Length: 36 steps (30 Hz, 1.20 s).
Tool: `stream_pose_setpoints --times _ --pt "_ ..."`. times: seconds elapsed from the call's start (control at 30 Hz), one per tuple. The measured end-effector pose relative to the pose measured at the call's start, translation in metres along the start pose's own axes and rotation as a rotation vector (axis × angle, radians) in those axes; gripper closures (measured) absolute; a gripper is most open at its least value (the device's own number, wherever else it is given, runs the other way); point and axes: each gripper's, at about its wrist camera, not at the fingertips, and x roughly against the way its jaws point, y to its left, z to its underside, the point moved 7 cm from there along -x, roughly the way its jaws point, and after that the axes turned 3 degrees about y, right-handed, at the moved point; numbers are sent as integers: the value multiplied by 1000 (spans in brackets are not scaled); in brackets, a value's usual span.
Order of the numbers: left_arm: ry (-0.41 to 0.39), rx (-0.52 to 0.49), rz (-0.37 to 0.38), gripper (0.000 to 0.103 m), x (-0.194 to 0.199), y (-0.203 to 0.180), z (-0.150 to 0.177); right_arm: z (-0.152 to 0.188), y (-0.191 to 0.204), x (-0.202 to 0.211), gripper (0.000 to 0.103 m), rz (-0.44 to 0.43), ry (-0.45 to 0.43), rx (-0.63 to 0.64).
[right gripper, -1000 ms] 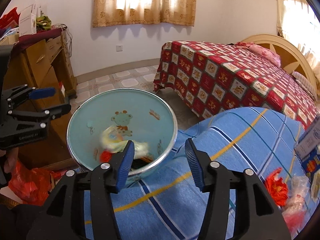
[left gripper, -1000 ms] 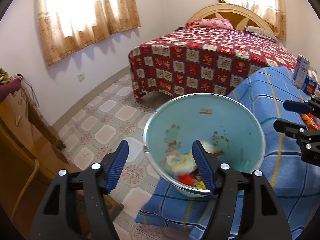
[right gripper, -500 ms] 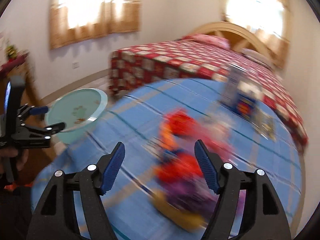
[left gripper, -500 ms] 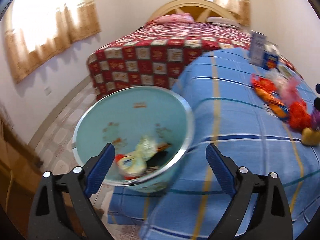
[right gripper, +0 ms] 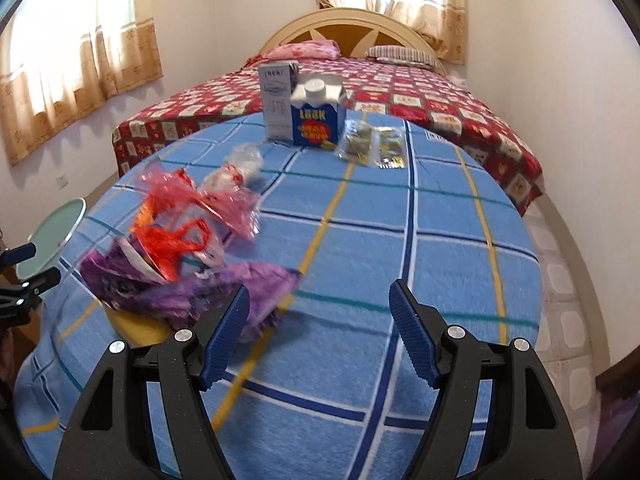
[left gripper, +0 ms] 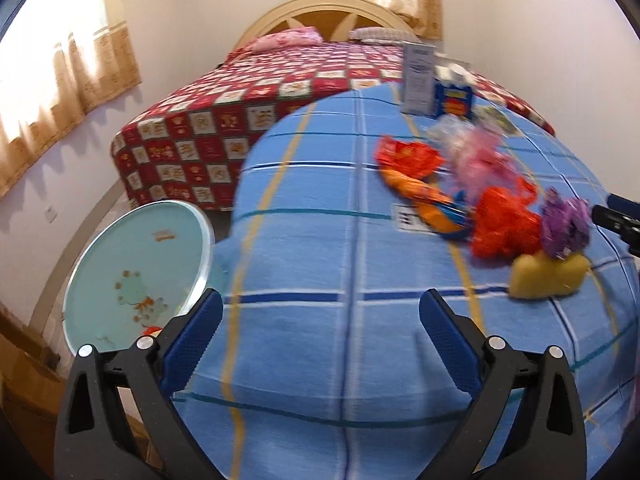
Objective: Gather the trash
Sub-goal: 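Move both open grippers back over the remaining trash pile, then grasp the yellow sponge with the left gripper while the right grasps the purple bag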
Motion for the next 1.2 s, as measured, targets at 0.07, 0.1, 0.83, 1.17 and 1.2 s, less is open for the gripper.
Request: stream_pose_setpoints --times 0.07,0.1,0.83,1.17,1.2 --pt "-1 -16 10 6 1 -10 0 8 -9 3 31 10 11 3" --pt "-5 -24 15 6 1 -15 0 10 -10 5 32 11 15 -2" --pt "-2 -23 -3 6 3 -8 8 30 61 -2 27 -98 67 98" --pt "-30 -170 138 33 0 -81 -5 44 -17 20 24 -8 3 -70" --pt "-17 -179 167 38 -4 -87 -4 44 -17 20 24 -9 0 -69"
